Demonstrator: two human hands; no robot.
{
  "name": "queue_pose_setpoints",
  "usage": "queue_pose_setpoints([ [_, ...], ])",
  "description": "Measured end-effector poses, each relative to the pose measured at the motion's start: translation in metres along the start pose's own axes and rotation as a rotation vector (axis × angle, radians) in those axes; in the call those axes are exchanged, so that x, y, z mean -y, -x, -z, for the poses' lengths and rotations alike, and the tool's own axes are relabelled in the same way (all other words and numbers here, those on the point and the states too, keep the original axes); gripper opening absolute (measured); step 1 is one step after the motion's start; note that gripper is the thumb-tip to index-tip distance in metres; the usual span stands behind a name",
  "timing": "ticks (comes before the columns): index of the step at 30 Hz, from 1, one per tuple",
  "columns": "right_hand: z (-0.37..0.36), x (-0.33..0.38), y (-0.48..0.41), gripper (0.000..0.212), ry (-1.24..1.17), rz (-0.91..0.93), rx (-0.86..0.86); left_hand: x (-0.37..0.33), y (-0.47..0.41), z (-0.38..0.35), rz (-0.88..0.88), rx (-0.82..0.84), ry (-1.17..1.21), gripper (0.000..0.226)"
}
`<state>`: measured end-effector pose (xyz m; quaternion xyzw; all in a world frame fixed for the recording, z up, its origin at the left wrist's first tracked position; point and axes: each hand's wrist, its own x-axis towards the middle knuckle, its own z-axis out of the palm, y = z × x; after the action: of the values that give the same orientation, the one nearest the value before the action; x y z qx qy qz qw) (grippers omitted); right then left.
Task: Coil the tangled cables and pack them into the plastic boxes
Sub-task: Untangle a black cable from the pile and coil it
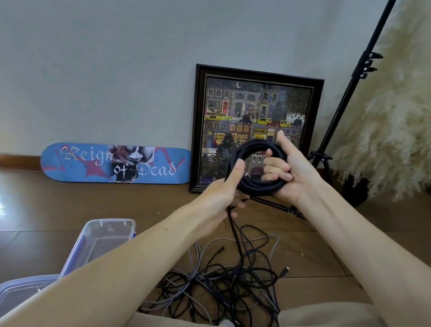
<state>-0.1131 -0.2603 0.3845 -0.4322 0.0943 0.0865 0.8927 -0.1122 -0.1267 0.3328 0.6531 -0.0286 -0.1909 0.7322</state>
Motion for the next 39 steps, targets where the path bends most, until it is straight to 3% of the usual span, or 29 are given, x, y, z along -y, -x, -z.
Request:
queue_pose_setpoints([
  [3,-0.001,-0.006,0.001,0.054,-0.038,0.014,0.063,0.001,0.001,0.007,-0.037,-0.027,0.061,0.030],
  [6,-0.004,-0.008,0.004,0.060,-0.057,0.049,0.122,-0.004,0.001,0.006,-0.087,-0.048,0.119,0.011],
  [11,-0.004,-0.011,0.004,0.064,-0.002,0.072,0.188,-0.008,0.001,0.005,-0.163,-0.099,0.083,0.002],
  [17,-0.009,-0.012,0.006,0.051,0.242,0.065,0.210,-0.019,0.002,0.015,-0.229,-0.194,-0.061,0.001],
  [21,0.003,-0.001,0.006,0.055,0.390,-0.034,0.351,-0.032,0.007,0.030,-0.266,-0.067,-0.191,0.009],
  [25,0.017,0.007,0.008,0.070,0.494,-0.220,0.459,-0.038,0.017,0.039,-0.352,0.252,-0.498,0.024],
  [28,0.022,0.003,0.009,0.059,0.604,-0.322,0.597,-0.041,0.023,0.035,-0.349,0.403,-0.554,0.026],
  [34,0.021,-0.009,0.005,0.036,0.577,-0.338,0.650,-0.036,0.017,0.043,-0.406,0.365,-0.698,0.013],
  [39,0.008,-0.010,0.004,0.041,0.595,-0.389,0.569,-0.035,0.015,0.047,-0.391,0.345,-0.696,0.013],
])
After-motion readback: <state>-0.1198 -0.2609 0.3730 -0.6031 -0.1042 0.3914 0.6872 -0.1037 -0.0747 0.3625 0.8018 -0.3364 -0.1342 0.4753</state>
